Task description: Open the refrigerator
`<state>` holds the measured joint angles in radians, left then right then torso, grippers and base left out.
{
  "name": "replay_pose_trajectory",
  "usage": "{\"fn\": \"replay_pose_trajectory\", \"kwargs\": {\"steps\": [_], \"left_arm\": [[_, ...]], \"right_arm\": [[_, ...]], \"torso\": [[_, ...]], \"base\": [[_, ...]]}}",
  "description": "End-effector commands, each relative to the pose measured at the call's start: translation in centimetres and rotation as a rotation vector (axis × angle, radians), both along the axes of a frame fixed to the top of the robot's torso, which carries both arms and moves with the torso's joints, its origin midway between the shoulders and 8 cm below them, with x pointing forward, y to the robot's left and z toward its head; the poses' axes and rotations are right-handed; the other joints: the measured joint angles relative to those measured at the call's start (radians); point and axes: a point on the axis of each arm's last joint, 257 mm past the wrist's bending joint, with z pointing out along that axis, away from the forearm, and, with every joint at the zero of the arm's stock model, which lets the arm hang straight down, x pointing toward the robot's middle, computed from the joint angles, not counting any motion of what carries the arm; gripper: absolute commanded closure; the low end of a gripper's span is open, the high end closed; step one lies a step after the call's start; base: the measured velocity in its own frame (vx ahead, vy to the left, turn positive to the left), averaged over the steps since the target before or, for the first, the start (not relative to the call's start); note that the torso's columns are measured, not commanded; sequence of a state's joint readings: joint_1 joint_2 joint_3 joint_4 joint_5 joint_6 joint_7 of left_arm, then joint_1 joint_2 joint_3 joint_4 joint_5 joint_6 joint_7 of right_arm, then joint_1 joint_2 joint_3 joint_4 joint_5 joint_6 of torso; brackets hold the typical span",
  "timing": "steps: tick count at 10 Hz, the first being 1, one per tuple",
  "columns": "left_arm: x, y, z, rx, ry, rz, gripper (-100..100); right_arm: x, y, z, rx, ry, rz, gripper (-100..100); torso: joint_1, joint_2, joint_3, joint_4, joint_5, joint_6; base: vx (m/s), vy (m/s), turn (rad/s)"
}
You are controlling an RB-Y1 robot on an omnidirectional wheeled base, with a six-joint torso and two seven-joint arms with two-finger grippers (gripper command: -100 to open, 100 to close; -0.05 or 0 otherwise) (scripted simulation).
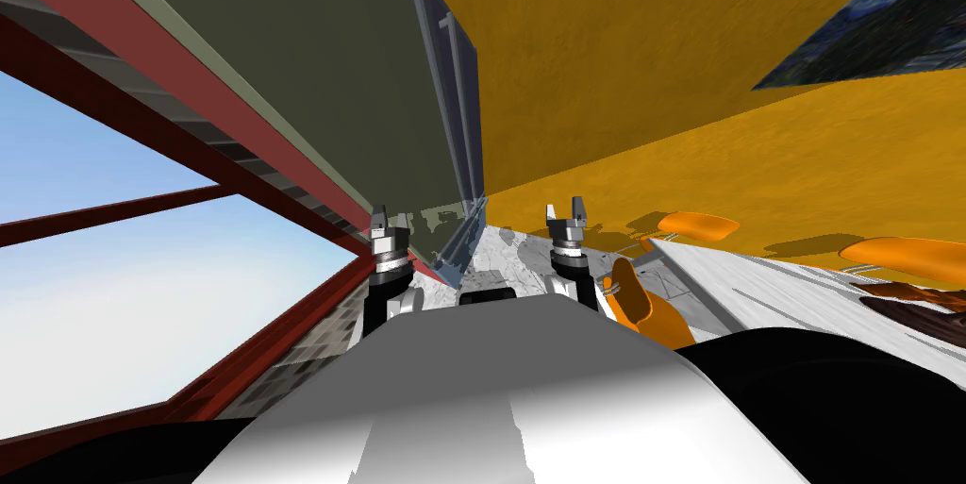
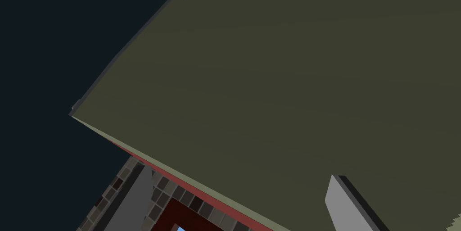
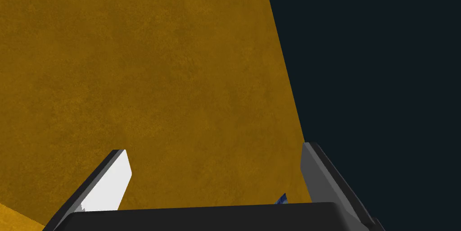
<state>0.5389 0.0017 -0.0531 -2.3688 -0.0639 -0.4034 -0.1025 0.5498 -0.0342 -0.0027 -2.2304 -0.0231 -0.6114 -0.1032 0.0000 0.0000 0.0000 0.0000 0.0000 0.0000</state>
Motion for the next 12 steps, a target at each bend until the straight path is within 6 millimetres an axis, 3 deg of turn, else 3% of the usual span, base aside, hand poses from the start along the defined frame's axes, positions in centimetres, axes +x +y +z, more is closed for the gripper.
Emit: {"fn": "replay_pose_trajectory", "kwargs": {"steps": [1, 9, 10, 12], "left_arm": [[0.00, 0.00, 0.00, 0.000, 0.000, 0.000, 0], [-0.01, 0.00, 0.02, 0.000, 0.000, 0.000, 0], [0.17, -0.32, -0.23, 0.027, 0.014, -0.012, -100], [0.51, -0.66, -0.69, 0.065, 0.042, -0.024, -100]], "right_arm": [[0.00, 0.00, 0.00, 0.000, 0.000, 0.000, 0], [-0.01, 0.00, 0.02, 0.000, 0.000, 0.000, 0], [-0.01, 0.00, 0.02, 0.000, 0.000, 0.000, 0], [0.00, 0.00, -0.01, 0.000, 0.000, 0.000, 0]], "torso": [[0.000, 0.040, -0.082, 0.041, 0.000, 0.000], [0.000, 0.618, -1.234, 0.617, 0.000, 0.000], [0.000, 0.691, -1.382, 0.691, 0.000, 0.000], [0.000, 0.733, -1.471, 0.734, 0.000, 0.000]], "base": [[0.000, 0.000, 0.000], [0.000, 0.000, 0.000], [0.019, -0.008, -0.013], [0.043, -0.014, -0.023]]}}
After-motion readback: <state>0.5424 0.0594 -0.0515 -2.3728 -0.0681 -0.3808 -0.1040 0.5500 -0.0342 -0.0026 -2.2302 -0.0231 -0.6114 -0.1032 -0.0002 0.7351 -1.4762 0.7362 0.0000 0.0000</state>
